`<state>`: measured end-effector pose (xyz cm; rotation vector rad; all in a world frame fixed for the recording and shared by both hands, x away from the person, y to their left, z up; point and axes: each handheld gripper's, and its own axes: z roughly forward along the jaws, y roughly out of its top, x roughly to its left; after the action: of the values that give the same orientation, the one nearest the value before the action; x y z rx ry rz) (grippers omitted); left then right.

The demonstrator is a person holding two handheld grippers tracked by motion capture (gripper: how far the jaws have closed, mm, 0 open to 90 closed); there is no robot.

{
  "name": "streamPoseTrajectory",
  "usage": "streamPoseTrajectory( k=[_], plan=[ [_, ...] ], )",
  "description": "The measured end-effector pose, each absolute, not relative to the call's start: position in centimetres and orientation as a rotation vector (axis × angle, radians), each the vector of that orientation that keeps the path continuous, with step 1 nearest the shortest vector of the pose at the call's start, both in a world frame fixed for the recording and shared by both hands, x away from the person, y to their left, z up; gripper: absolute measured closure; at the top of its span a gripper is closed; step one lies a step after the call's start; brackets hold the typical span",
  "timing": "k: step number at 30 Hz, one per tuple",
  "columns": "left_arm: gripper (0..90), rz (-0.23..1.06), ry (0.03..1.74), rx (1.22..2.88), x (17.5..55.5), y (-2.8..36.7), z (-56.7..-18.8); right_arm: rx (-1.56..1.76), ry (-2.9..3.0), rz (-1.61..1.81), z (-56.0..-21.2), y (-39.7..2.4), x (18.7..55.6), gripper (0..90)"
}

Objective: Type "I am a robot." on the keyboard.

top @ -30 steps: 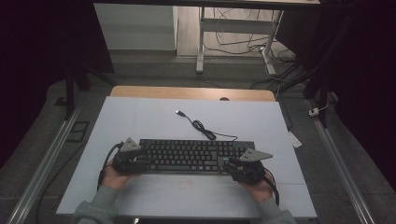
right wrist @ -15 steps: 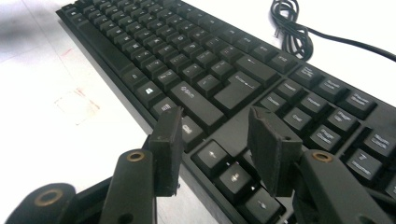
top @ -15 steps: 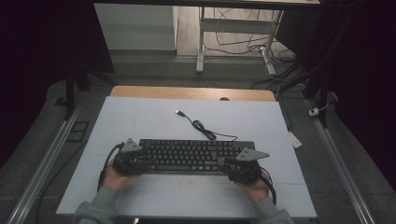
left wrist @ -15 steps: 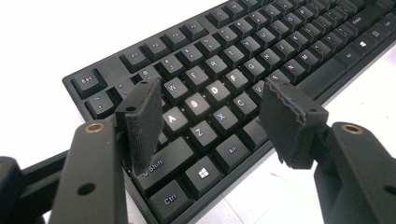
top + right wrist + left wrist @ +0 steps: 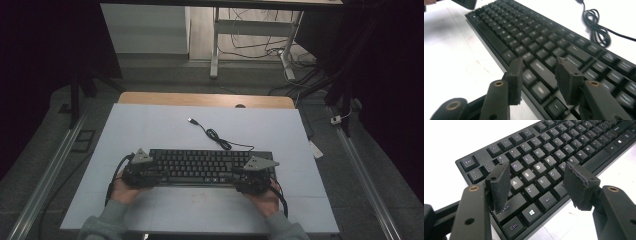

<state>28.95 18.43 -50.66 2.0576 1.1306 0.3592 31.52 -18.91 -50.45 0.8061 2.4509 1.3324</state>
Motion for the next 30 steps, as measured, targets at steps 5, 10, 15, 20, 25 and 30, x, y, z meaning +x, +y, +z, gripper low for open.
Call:
streamPoseTrajectory(
  k=[5,10,15,20,25,30],
  plan=[
    [38.1,0.364,1.133,2.055,28.9,18.4,-50.6,0.767,2.480,1.334,-50.2,-17.4,31.7,68.7],
    [37.9,0.360,1.126,2.063,28.9,18.3,-50.7,0.724,2.523,1.335,-50.1,-15.7,31.9,84.3],
    [37.8,0.359,1.123,2.063,28.9,18.3,-50.7,0.714,2.554,1.313,-50.3,-13.9,32.2,89.6],
    [37.7,0.357,1.123,2.065,28.9,18.1,-50.8,0.714,2.567,1.300,-50.5,-12.3,32.7,89.6],
    [37.5,0.354,1.123,2.062,28.9,18.2,-50.8,0.715,2.585,1.281,-50.9,-10.8,33.1,89.6],
    [37.3,0.355,1.120,2.058,28.9,18.2,-50.7,0.729,2.589,1.281,-51.1,-9.9,33.6,89.6]
  ],
)
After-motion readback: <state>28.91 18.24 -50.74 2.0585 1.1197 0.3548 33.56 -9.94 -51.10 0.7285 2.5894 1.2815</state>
